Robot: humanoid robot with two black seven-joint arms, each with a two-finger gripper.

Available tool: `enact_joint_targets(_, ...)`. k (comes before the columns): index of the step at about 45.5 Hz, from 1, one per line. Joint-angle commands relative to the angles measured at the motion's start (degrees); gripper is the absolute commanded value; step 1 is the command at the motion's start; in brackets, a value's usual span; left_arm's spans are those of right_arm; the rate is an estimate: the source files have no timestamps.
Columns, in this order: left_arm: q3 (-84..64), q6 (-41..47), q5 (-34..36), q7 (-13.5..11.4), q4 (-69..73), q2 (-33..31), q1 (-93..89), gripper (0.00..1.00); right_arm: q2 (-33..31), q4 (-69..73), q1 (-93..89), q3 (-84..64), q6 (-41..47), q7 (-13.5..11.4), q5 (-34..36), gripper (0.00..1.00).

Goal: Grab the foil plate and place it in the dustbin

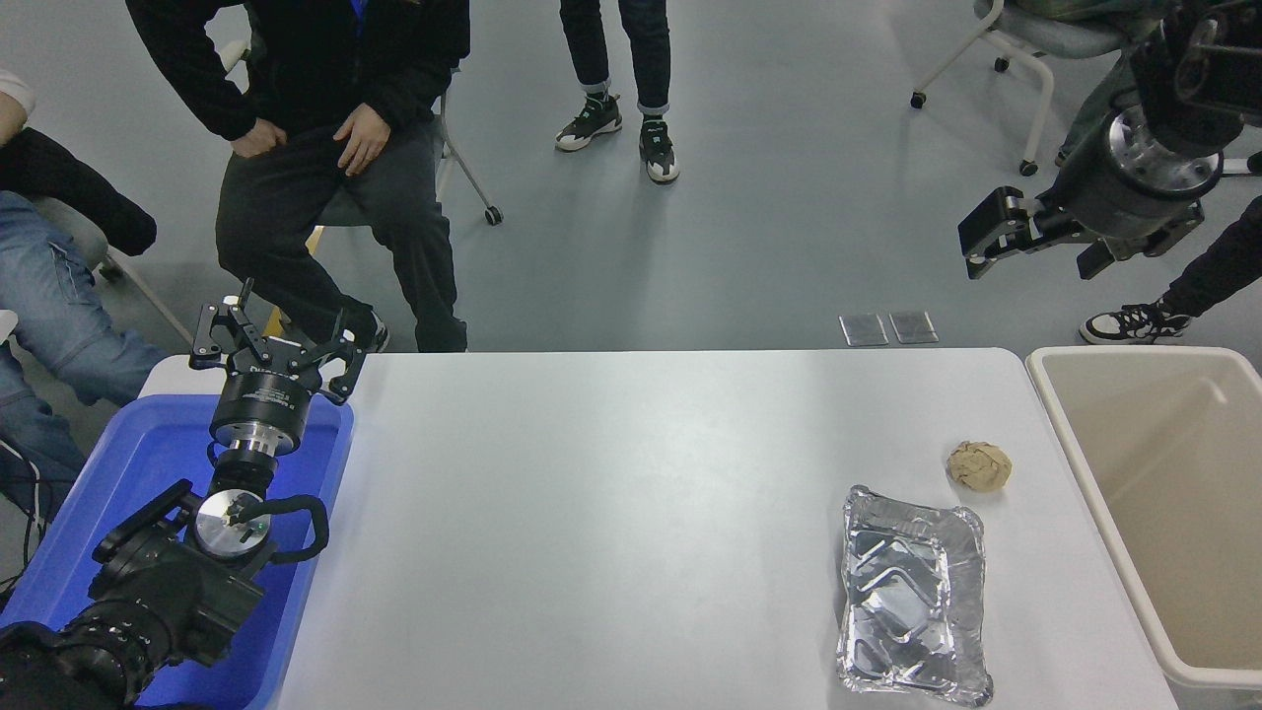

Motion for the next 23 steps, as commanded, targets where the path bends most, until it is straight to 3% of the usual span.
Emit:
enact_joint_targets(1,0.00,-0.01,0.00,0.00,0.00,0.00,0.00,0.99,0.08,-0.01,-0.07,-0.03,0.00,0.00,-0.09,1.00)
enact_joint_targets(23,0.00,-0.01,-0.09,0.00,0.00,0.00,0.00,0.99,-0.89,-0.01,0.19,-2.14,0.00,0.00,0.00,1.00)
